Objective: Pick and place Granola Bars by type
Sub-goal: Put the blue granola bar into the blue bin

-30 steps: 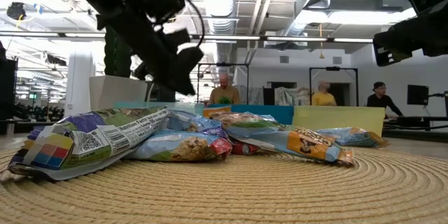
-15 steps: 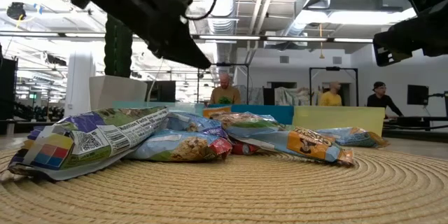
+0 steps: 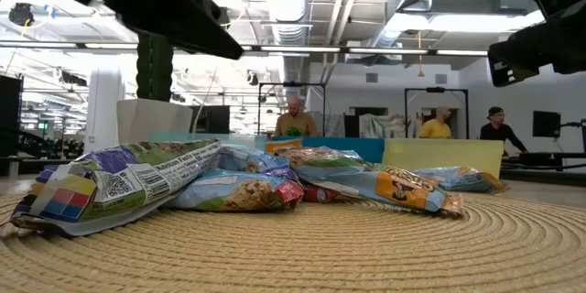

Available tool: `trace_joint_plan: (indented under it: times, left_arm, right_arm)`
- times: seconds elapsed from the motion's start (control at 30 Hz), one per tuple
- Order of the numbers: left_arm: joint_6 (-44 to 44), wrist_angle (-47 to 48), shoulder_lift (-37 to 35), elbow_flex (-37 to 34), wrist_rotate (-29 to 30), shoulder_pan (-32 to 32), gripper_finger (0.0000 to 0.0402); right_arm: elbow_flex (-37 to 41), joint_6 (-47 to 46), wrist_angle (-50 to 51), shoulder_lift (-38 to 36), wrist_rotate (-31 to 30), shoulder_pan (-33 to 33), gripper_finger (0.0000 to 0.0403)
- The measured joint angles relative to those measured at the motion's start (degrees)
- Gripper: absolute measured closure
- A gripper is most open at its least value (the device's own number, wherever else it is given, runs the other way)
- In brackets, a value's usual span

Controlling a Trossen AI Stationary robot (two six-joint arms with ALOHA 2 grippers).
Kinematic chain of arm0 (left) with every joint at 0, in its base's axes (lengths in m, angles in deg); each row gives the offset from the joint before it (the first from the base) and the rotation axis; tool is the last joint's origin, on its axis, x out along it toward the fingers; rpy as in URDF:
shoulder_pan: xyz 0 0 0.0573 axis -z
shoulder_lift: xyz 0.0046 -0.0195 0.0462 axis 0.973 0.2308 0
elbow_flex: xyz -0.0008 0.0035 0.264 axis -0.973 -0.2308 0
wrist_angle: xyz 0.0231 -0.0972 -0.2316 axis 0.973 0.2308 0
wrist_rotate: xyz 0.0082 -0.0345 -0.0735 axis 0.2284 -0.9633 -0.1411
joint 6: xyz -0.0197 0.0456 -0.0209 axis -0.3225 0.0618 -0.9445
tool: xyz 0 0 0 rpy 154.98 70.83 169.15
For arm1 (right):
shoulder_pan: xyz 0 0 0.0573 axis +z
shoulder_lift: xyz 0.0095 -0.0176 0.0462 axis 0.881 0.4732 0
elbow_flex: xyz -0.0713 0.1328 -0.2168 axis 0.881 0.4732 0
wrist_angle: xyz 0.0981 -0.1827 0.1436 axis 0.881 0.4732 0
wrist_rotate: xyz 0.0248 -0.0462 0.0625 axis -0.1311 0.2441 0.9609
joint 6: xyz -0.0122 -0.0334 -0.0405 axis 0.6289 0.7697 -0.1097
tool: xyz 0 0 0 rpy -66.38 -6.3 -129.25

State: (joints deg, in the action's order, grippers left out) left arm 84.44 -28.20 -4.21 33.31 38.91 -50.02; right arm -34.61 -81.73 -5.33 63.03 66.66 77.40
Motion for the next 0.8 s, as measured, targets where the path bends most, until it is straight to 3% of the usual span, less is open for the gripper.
trace_joint_plan:
  times: [0.37,0.7,0.8]
  left_arm:
    - [-10.94,3.5,0.02,0.0,-0.05,7.67,0.029]
    - [-9.0,5.29,0.57,0.0,-0.51,9.37,0.029]
    - [-12.55,5.17,0.57,0.48,-1.35,8.76,0.029]
  right_arm:
    - [0.0,0.0,0.0,0.0,0.0,0.01,0.0269]
    - [0.02,0.0,0.02,0.0,0.0,0.01,0.0269]
    - [0.0,0.0,0.02,0.01,0.01,0.0,0.0268]
